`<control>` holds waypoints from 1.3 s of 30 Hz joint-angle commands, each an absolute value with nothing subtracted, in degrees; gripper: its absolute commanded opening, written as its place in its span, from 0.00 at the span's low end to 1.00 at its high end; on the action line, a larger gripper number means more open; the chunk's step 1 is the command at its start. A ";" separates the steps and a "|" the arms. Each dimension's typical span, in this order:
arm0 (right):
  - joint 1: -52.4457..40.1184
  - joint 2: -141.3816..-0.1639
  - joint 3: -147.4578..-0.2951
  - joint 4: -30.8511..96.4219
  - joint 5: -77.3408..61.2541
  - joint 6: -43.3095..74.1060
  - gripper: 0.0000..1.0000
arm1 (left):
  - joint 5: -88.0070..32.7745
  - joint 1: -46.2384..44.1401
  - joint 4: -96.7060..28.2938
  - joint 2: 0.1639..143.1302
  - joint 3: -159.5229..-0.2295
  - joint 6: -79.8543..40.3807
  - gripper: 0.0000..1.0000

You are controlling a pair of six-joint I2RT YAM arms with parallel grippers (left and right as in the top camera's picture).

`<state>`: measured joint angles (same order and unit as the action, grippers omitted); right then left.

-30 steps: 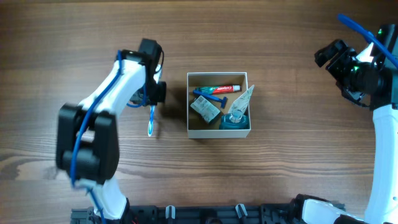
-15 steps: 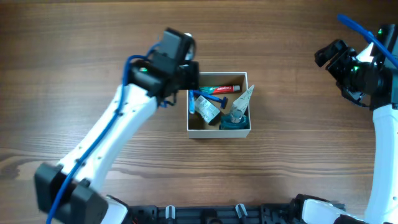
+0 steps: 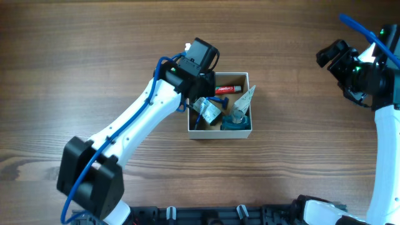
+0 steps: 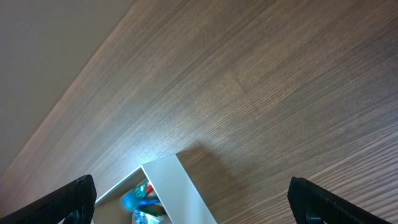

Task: Pack container

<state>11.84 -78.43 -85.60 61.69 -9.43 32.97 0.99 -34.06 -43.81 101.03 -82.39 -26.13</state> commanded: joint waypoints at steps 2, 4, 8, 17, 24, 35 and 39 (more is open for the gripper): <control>11.86 -78.54 -85.80 61.54 -10.17 33.45 1.00 | 5.74 -33.87 -44.97 91.77 -81.89 -25.96 0.62; 11.86 -78.54 -85.80 61.56 -10.17 33.43 1.00 | 6.81 -33.87 -46.39 87.85 -81.89 -25.98 0.73; 11.86 -78.54 -85.80 61.54 -10.17 33.45 1.00 | 19.31 -33.87 -48.27 77.41 -81.89 -25.93 1.00; 11.86 -78.54 -85.80 61.54 -10.17 33.43 1.00 | 25.54 -33.87 -51.11 59.29 -81.87 -22.57 1.00; 11.86 -78.54 -85.80 61.54 -10.17 33.43 1.00 | 37.65 -33.82 -60.16 53.87 -81.69 -22.24 1.00; 11.86 -78.54 -85.80 61.54 -10.17 33.43 1.00 | -4.64 0.86 -40.25 43.53 -61.82 -13.26 1.00; 11.86 -78.54 -85.80 61.54 -10.15 33.43 1.00 | -7.35 1.34 -32.14 32.99 -42.35 -16.47 1.00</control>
